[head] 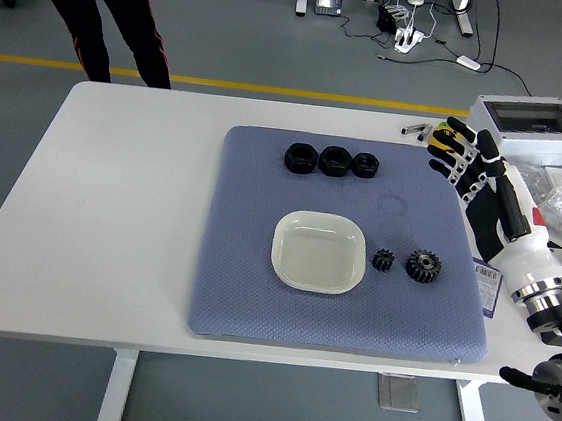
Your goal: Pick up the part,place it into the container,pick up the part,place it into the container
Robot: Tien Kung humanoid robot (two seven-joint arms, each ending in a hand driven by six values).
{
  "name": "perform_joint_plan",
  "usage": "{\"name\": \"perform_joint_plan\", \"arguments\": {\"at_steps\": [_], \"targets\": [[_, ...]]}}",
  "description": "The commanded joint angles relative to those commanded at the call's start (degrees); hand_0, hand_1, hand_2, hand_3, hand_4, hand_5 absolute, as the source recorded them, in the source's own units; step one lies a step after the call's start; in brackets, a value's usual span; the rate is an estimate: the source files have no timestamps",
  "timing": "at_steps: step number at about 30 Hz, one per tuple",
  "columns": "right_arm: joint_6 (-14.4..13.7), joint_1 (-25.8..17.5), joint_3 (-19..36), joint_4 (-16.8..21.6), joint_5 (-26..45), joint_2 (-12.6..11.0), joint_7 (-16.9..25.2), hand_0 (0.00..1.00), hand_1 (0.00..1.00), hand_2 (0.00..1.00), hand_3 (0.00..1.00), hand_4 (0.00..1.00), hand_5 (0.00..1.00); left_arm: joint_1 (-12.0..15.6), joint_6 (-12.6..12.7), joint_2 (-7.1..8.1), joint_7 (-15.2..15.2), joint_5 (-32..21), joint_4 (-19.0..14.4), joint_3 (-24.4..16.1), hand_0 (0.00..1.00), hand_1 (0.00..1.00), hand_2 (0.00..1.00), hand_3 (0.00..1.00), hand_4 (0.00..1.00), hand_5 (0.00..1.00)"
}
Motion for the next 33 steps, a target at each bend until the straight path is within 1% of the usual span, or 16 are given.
{"name": "perform_joint_plan", "arguments": {"at_steps": [6, 16, 22, 33], "targets": [[0.12, 0.24, -0.29, -0.11, 0.04, 0.32, 0.10, 0.874, 0.819, 0.834, 0.864, 0.998, 0.842, -0.04, 0.03, 0.06, -0.04, -0.10, 0.04, 0.09, 0.641, 0.629, 0.663, 0.615, 0.620, 0.647], [0.01, 0.65, -0.28, 0.17, 0.11, 0.16, -0.01, 0.873, 0.821, 0.834, 0.861, 0.998, 0.836, -0.09, 0.04, 0.08, 0.01, -0.31, 0.04, 0.11, 0.641, 0.629, 0.663, 0.613, 0.620, 0.647], [0.02, 0.99, -0.61, 0.08, 0.09, -0.06, 0.06, 0.874, 0.822, 0.835, 0.860, 0.998, 0.831, -0.49, 0.40, -0.16, -0.28, -2.07, 0.06, 1.20, 0.641, 0.629, 0.663, 0.615, 0.620, 0.647], [0.10, 0.91, -0.82, -0.04, 0.13, -0.24, 0.20, 0.874, 0.823, 0.836, 0.857, 0.998, 0.828, -0.58, 0.54, -0.34, -0.34, -2.32, 0.08, 1.20, 0.641, 0.631, 0.664, 0.614, 0.620, 0.648]]}}
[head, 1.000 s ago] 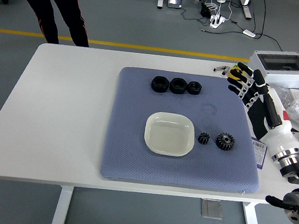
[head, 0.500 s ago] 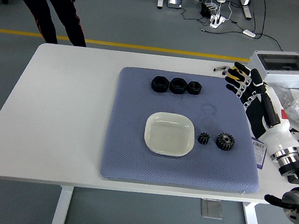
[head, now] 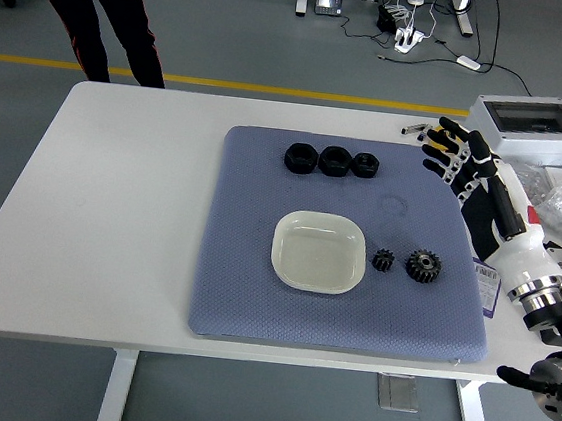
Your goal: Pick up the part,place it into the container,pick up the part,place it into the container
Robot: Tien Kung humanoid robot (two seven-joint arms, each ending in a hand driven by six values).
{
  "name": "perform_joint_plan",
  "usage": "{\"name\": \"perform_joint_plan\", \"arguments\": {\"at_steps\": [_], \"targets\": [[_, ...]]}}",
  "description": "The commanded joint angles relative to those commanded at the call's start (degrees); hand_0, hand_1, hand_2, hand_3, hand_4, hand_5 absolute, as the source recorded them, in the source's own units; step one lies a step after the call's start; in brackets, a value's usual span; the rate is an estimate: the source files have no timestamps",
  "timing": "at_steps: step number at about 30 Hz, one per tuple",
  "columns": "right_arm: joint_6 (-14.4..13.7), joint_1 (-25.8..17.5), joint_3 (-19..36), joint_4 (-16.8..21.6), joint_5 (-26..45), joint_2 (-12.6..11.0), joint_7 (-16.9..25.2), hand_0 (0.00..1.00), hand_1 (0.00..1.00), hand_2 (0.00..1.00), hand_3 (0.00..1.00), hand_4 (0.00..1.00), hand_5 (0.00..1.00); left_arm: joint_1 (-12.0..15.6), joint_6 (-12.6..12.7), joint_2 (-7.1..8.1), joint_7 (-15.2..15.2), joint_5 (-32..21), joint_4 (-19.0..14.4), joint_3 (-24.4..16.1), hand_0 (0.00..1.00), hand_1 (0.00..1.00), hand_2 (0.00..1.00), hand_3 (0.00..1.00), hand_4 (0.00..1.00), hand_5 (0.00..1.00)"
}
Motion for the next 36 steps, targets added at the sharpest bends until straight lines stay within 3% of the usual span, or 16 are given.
{"name": "perform_joint_plan", "arguments": {"at_steps": [24, 36], "targets": [[-0.29, 0.17, 0.70, 0.21, 0.01, -0.20, -0.35, 0.875, 0.822, 0.837, 0.855, 0.998, 0.826, 0.41, -0.36, 0.29, -0.09, 0.37, -0.05, -0.15, 0.640, 0.630, 0.662, 0.613, 0.618, 0.647], [-3.87, 1.63, -0.53, 1.69, -9.38, -2.09, -4.62, 0.874, 0.825, 0.837, 0.853, 0.998, 0.809, 0.33, -0.58, 0.40, -0.02, 0.38, -0.12, -0.16, 0.641, 0.631, 0.663, 0.613, 0.618, 0.646]]}}
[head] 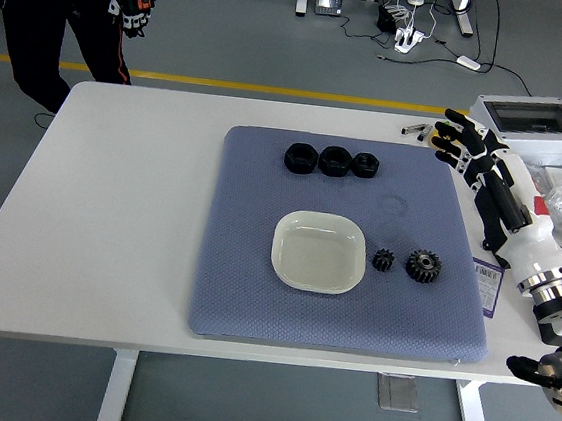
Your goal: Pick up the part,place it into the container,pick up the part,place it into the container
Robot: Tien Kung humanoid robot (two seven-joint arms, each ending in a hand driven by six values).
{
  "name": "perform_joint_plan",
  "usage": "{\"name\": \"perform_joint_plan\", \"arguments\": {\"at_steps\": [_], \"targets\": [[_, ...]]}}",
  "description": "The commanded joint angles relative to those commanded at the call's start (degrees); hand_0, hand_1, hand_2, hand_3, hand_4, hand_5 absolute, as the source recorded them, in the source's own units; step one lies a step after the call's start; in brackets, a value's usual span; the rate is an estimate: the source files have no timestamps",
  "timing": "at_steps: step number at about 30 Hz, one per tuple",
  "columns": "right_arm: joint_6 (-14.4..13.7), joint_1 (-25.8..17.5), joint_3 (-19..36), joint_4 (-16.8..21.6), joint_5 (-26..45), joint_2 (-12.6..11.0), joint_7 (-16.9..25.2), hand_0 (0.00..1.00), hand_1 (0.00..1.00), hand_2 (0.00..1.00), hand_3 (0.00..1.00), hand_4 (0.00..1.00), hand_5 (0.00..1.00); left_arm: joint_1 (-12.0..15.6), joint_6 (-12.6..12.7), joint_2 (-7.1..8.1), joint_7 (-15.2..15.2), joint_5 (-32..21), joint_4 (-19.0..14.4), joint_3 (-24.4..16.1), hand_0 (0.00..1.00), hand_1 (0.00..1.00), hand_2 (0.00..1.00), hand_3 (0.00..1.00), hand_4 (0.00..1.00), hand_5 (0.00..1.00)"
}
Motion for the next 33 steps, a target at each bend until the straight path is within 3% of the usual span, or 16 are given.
{"name": "perform_joint_plan", "arguments": {"at_steps": [33], "targets": [[-0.43, 0.13, -0.52, 0.29, -1.64, 0.23, -0.93, 0.877, 0.829, 0.842, 0.850, 0.998, 0.754, 0.07, -0.08, 0.27, -0.24, -1.43, 0.00, 0.65, 0.643, 0.631, 0.665, 0.611, 0.619, 0.640]]}}
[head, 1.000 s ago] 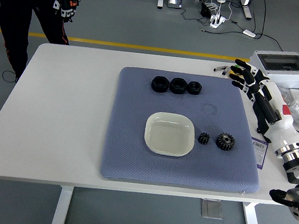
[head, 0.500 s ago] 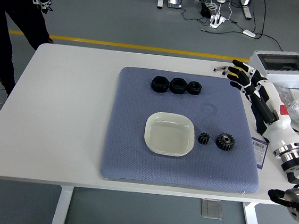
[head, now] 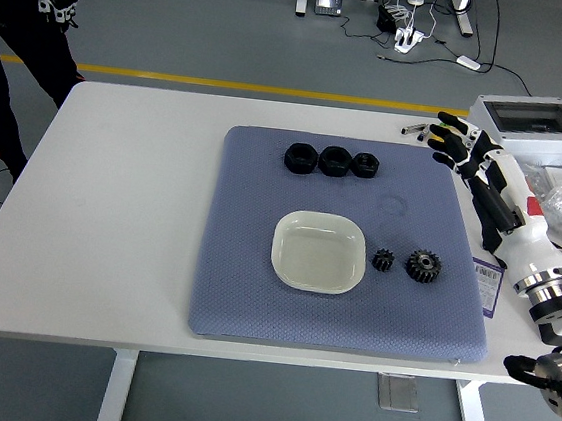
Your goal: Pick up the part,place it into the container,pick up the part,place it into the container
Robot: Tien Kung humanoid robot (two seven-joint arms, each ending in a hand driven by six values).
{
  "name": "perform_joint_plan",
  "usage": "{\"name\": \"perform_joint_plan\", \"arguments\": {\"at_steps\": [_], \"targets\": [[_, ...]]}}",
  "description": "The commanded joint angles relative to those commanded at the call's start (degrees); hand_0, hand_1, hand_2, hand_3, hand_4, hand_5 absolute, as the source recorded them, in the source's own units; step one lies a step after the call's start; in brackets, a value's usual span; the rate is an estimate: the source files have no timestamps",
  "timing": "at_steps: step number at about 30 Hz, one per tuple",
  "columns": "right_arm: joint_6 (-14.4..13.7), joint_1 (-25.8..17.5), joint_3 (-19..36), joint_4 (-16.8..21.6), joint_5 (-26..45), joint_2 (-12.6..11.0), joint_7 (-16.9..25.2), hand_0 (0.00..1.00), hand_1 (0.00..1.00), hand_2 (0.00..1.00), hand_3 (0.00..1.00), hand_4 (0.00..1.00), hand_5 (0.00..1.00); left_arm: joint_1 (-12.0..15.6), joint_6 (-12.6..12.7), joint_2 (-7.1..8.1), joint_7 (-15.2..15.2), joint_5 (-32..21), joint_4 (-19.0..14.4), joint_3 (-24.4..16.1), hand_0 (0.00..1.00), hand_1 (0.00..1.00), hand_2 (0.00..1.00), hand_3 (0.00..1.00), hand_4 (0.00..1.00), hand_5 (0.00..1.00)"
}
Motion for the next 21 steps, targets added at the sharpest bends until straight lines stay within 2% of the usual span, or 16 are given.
{"name": "perform_joint_plan", "arguments": {"at_steps": [21], "targets": [[0.00, 0.32, 0.24, 0.21, -0.30, -0.15, -0.29, 0.877, 0.830, 0.845, 0.849, 0.998, 0.737, 0.09, 0.05, 0.06, 0.13, 0.40, 0.10, -0.31, 0.643, 0.632, 0.664, 0.610, 0.619, 0.637]]}}
